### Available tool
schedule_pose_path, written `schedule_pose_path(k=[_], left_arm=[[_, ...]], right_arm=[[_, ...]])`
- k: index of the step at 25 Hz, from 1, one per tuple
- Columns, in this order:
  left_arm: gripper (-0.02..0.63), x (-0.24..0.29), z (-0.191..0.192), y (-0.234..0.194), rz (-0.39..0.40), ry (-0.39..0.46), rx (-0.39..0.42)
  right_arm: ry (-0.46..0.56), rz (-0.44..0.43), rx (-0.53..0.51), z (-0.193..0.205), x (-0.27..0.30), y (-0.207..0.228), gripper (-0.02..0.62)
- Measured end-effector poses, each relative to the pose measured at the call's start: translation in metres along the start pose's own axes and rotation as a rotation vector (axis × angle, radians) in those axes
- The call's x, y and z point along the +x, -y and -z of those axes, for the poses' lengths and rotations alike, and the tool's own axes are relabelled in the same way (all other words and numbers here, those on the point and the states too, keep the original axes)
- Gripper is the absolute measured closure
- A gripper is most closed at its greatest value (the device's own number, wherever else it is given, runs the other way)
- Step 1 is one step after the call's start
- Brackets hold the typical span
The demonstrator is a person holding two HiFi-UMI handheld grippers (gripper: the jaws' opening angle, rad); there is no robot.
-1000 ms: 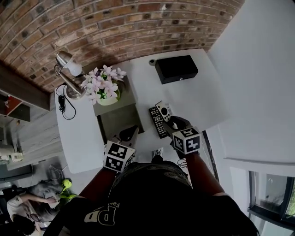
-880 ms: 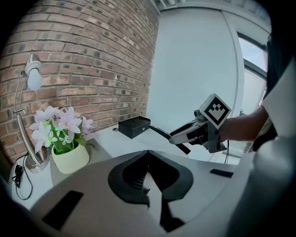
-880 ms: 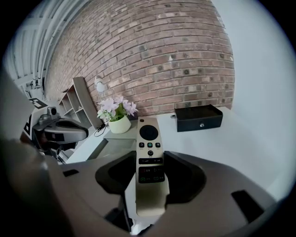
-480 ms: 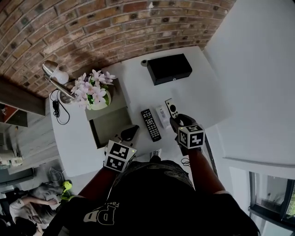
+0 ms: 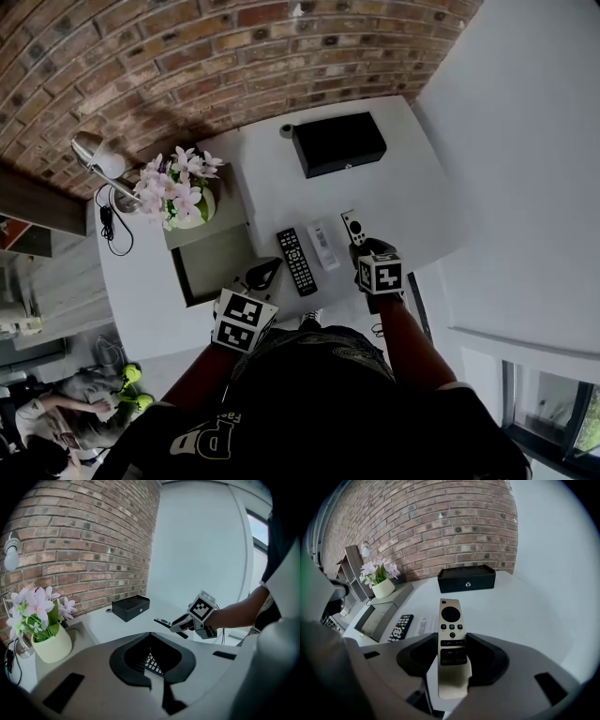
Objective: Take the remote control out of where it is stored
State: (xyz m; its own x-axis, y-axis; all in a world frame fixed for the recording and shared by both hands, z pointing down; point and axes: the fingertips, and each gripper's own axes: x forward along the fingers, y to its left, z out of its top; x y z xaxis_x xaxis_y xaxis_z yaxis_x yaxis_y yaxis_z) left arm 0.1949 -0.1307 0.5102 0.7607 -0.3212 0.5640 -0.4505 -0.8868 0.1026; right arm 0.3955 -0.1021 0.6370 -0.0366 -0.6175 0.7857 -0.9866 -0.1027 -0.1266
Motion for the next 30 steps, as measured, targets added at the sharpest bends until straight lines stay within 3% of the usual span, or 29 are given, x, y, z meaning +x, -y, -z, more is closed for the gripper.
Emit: schedule_pose_path(k=[15, 30], left_arm=[[0.6, -0.006, 0.002, -0.019, -0.089, -0.016, -0.056], [0.6, -0.042, 0.01, -0.034, -0.085, 0.016, -0.084]], right_arm=[[-0.114, 0.016, -0.029, 0.003, 0.044, 0.002, 0.4], [-0.124, 0.097, -0.08, -0.002, 0.035, -0.004, 0.399]])
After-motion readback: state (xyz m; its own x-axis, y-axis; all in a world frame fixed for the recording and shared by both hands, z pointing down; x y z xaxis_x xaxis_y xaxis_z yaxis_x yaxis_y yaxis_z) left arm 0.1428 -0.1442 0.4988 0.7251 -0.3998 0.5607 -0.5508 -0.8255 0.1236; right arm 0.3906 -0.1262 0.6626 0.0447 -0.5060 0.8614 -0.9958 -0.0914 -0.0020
